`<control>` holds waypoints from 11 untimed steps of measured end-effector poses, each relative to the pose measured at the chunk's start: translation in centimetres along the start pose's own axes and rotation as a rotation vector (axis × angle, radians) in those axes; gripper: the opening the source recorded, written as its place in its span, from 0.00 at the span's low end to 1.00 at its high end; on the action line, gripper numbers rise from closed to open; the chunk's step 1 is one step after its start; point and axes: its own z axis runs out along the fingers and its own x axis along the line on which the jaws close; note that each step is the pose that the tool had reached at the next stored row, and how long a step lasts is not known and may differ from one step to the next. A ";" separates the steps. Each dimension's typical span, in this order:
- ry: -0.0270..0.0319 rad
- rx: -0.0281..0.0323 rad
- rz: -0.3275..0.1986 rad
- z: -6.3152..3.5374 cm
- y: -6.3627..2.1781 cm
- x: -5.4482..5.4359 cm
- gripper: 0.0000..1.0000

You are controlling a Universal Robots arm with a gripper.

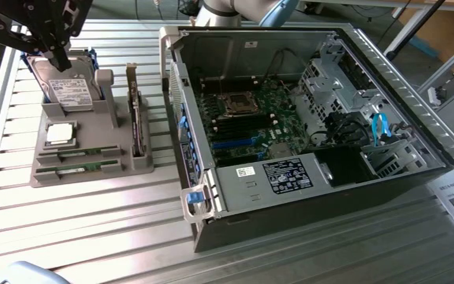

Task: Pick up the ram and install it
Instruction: 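Pick up the ram and move it above insertion slot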

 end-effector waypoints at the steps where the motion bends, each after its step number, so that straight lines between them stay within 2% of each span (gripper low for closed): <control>1: 0.0005 -0.0002 -0.011 0.00 0.00 0.0 0.10; 11: 0.0058 -0.0031 -0.128 0.00 0.00 0.0 0.10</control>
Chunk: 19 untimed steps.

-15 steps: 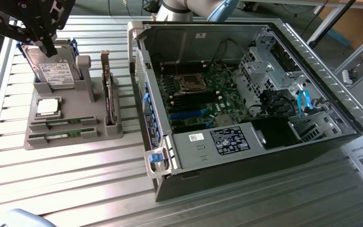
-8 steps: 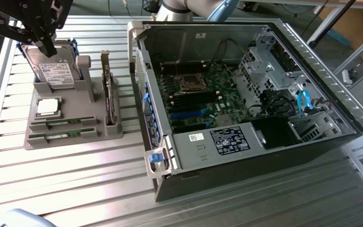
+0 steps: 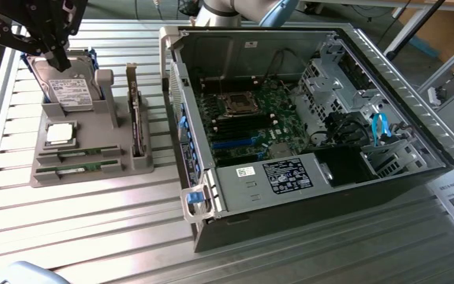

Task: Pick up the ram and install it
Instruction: 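Pick up the ram and move it above insertion slot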

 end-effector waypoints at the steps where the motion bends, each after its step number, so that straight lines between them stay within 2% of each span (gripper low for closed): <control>1: 0.0005 -0.0003 -0.011 0.00 0.00 0.0 0.10; 19: 0.0099 -0.0055 -0.224 0.00 0.00 0.0 0.10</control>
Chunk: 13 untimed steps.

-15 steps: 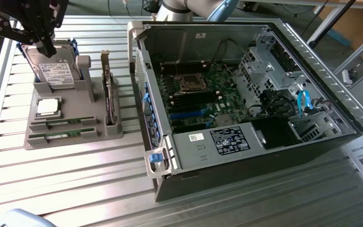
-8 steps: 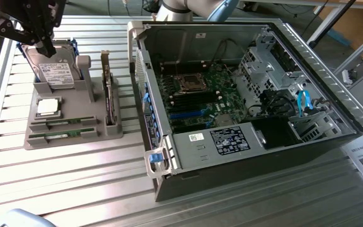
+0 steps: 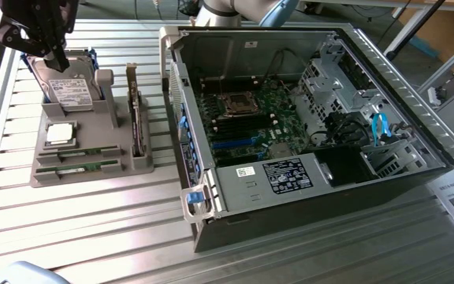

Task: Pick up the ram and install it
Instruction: 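Pick up the ram and move it above insertion slot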

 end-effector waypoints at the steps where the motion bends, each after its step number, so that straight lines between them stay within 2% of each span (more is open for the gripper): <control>1: 0.0005 -0.0003 -0.012 0.00 0.00 0.0 0.10; 13: 0.0071 -0.0039 -0.159 0.00 0.00 0.0 0.10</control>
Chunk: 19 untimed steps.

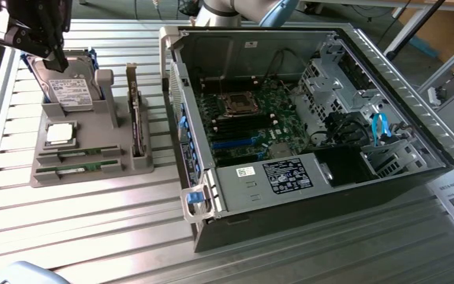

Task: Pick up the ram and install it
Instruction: 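Pick up the ram and move it above insertion slot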

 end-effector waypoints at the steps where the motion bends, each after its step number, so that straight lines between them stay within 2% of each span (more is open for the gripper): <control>1: 0.0006 -0.0003 -0.013 0.00 0.00 0.0 0.10; 19: 0.0104 -0.0057 -0.234 0.00 0.00 0.0 0.10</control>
